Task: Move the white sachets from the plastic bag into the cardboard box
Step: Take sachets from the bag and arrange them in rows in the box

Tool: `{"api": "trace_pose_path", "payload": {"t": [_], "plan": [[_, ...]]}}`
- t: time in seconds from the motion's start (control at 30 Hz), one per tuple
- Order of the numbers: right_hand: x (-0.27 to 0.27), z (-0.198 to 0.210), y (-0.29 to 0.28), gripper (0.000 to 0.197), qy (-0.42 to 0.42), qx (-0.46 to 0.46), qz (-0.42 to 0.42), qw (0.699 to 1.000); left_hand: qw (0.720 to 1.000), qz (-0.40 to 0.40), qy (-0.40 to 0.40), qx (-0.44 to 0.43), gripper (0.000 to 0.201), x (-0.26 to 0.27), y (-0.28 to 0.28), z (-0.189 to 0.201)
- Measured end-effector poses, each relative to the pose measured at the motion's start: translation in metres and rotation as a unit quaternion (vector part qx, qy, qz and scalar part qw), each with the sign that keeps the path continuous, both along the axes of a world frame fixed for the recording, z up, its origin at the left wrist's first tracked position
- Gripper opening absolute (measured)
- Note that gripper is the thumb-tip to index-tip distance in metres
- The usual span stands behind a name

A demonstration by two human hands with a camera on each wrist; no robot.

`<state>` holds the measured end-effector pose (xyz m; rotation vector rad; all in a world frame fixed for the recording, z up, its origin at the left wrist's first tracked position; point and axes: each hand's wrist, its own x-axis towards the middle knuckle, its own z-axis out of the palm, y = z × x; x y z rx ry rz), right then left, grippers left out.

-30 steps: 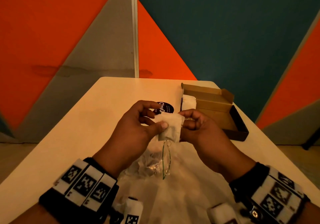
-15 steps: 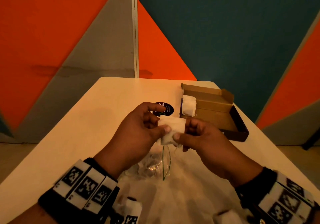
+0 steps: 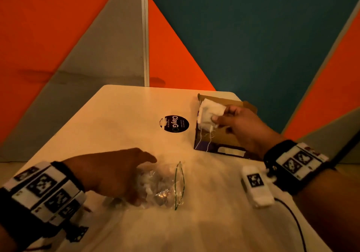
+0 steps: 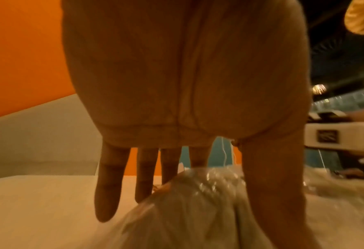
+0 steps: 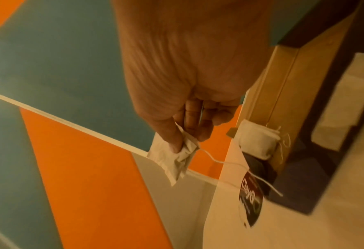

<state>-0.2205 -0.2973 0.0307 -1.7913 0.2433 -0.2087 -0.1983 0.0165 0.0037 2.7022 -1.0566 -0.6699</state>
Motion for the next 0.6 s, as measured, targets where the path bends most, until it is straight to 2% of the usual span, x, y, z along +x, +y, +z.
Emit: {"api": "trace_pose_path", "payload": {"t": [0.07,0.13,0.27,0.37,0.47,0.6], "plan": [[0.022,0.001,-0.015,0.033,0.002,-0.011,-0.025,1.0,1.0,-0.009,0.007,0.005,0.091,0.003,0.005,-0.01],[0.041,-0.001,-0.025,0.034,0.011,-0.004,-0.042,0.999,1.0,-0.024,-0.007,-0.008,0.076,0.005,0.008,-0.018],[0.075,-0.025,-0.042,0.018,0.057,-0.038,-0.049,0.996,0.998,-0.027,-0.05,-0.004,0.053,0.01,0.011,-0.029],[0.092,-0.046,-0.05,0.026,0.117,-0.08,-0.04,0.989,0.998,-0.027,-0.05,0.002,0.054,0.015,0.013,-0.033],[0.103,-0.063,-0.055,0.018,0.161,-0.116,-0.026,0.98,0.998,-0.03,-0.061,-0.008,0.054,0.017,0.016,-0.039],[0.11,-0.074,-0.058,0.017,0.187,-0.153,-0.014,0.97,0.997,-0.033,-0.072,-0.019,0.05,0.017,0.016,-0.041]]}}
